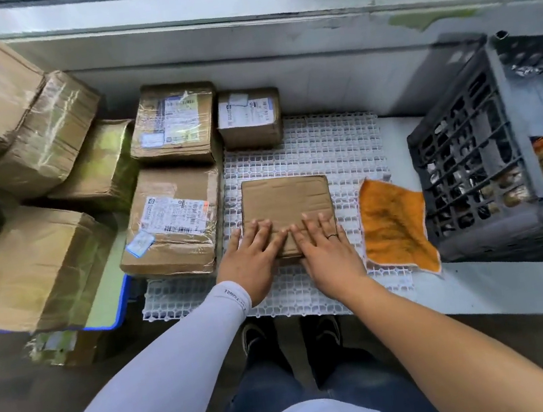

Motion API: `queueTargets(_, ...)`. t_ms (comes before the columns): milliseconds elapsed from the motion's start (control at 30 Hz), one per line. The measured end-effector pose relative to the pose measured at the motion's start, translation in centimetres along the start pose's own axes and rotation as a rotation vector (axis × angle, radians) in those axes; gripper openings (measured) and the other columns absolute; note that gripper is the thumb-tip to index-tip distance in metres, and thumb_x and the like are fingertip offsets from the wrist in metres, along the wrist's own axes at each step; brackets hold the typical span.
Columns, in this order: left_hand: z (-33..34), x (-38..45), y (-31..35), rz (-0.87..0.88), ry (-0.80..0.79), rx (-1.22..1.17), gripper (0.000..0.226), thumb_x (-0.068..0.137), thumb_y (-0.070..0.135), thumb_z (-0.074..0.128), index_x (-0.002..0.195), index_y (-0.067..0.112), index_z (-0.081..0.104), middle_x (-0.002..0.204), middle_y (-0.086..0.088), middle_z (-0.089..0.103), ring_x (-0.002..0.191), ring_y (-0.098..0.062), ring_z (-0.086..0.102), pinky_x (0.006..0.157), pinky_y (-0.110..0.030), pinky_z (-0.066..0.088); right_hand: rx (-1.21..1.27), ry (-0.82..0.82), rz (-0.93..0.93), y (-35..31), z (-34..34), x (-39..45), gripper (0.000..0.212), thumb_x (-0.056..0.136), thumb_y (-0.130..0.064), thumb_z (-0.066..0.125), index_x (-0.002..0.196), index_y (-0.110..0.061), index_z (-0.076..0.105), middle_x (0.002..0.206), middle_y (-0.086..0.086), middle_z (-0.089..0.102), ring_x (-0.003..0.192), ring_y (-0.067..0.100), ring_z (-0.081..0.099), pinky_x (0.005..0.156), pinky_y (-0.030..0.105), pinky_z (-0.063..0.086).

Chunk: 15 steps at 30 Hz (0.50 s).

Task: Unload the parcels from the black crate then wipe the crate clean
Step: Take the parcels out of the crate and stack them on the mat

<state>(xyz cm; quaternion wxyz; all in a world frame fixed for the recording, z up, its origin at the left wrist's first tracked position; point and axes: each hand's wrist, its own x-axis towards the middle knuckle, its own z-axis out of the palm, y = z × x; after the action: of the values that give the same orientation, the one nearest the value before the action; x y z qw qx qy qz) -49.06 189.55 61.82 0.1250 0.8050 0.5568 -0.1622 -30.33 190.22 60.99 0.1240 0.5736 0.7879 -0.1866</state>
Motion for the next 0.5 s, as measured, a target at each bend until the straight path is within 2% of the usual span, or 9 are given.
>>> queueTargets(133,-0.1,0.5,-0.5,0.016,0.012,-0.125,0.063,0.108,0.054,0.028,0.165,0.032,0.010,0.174,-0.006,0.003,0.160,-0.030,0.001,0.127,-0.053,0.005,0.095,-0.016,0.032,-0.4,-0.9,0.0,0.070,0.105,-0.051,0.040,0.165,-0.030,0.011,0.173,0.000,-0.004,0.159,0.029,-0.008,0.129,0.050,0.006)
queueTargets(233,-0.7,1.5,-0.5,0.016,0.037,-0.179,0.060,0.107,0.056,0.029,0.163,0.032,0.022,0.173,-0.006,0.008,0.159,-0.028,0.005,0.127,-0.051,0.008,0.109,-0.020,0.058,-0.2,-1.8,0.5,0.068,0.105,-0.055,0.038,0.164,-0.030,0.017,0.173,0.000,0.003,0.159,0.029,-0.002,0.128,0.048,0.010)
queueTargets(500,-1.0,2.5,-0.5,0.011,0.042,-0.236,0.057,0.108,0.051,0.033,0.160,0.030,0.029,0.172,-0.010,0.013,0.159,-0.030,0.008,0.128,-0.048,0.011,0.107,-0.013,0.092,-0.3,-2.7,1.3,0.064,0.104,-0.054,0.043,0.161,-0.030,0.028,0.172,0.002,0.012,0.158,0.030,0.009,0.126,0.049,0.021)
